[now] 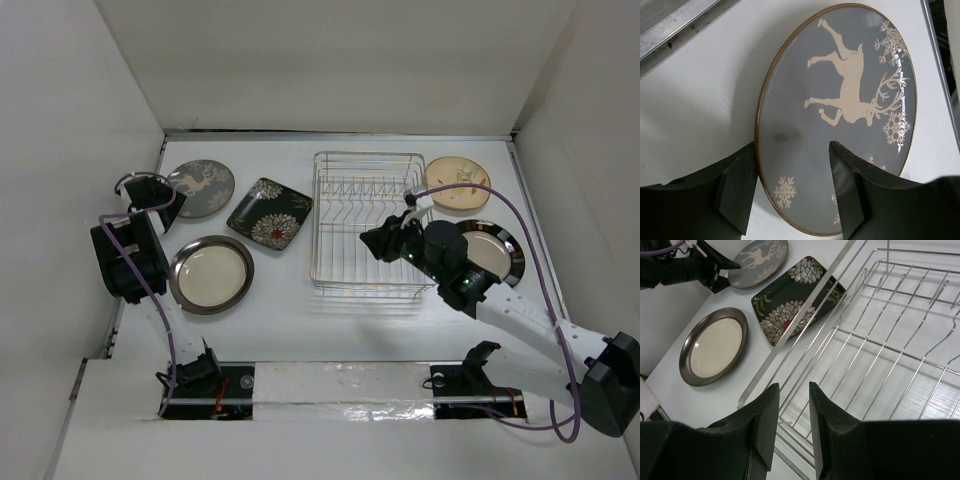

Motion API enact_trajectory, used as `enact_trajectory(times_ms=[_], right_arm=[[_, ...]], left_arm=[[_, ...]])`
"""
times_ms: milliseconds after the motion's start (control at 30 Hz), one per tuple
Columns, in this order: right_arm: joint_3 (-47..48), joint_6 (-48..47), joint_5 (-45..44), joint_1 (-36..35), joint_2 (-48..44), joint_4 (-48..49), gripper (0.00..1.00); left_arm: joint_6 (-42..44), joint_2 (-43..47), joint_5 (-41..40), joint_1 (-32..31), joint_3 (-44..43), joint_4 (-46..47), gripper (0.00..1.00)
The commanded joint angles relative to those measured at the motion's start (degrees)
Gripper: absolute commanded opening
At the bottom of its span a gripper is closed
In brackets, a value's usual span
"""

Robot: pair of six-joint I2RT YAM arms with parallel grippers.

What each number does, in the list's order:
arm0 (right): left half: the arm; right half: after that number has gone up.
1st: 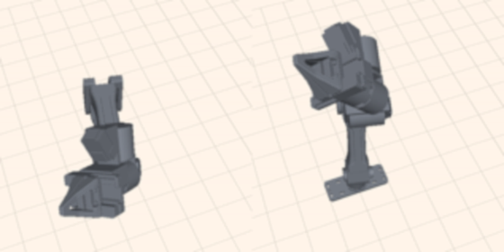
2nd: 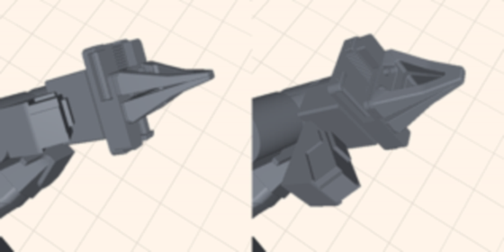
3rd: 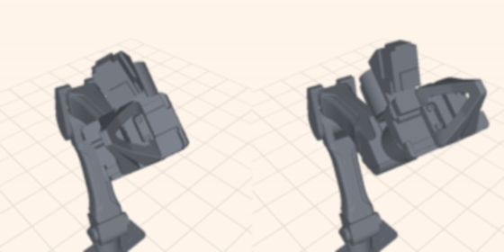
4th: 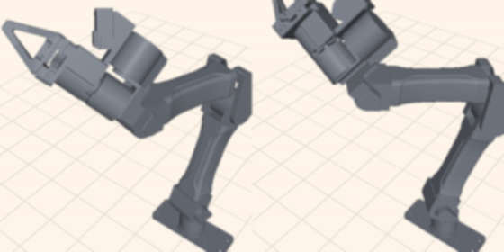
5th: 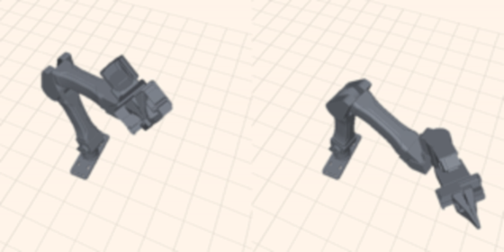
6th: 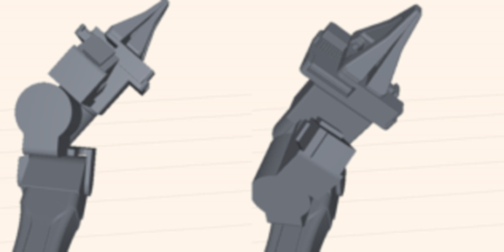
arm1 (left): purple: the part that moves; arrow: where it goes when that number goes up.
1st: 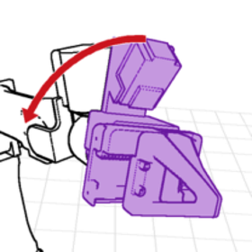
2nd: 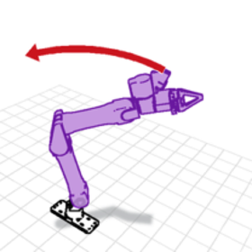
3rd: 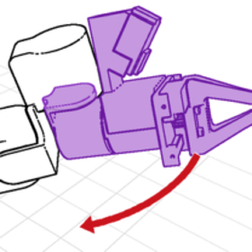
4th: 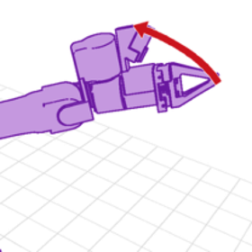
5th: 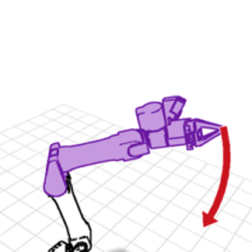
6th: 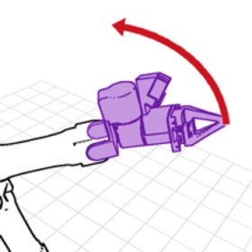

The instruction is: Load the plates into the dish rack

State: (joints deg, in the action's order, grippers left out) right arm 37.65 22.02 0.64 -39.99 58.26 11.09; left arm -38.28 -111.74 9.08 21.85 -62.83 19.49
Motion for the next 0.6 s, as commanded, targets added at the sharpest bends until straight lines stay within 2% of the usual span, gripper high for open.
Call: enact_trajectory(times_ms=[0,167,333,467,567], right_arm=[[0.1,-0.5,-0.3,0.5,-1.5,2.2,0.36],[0.1,-0.5,-2.0,1.1,-1.6,1.9,0.36],[0.1,-0.6,-2.3,1.1,-1.7,1.6,0.36],[0.1,-0.7,-2.1,1.1,-2.3,1.7,0.36],[0.2,-0.7,-2.8,1.1,-2.4,1.3,0.36]], left_arm=[[-0.9,-1.7,1.6,0.0,-0.8,-0.4,0.54],[-0.7,-3.6,0.9,0.0,-2.0,0.1,0.47],[-1.2,-3.7,-0.6,0.0,0.1,4.1,0.23],[-2.9,-2.5,-1.2,0.0,4.0,11.7,0.01],[-4.3,-1.8,0.4,0.0,6.9,18.3,0.0]])
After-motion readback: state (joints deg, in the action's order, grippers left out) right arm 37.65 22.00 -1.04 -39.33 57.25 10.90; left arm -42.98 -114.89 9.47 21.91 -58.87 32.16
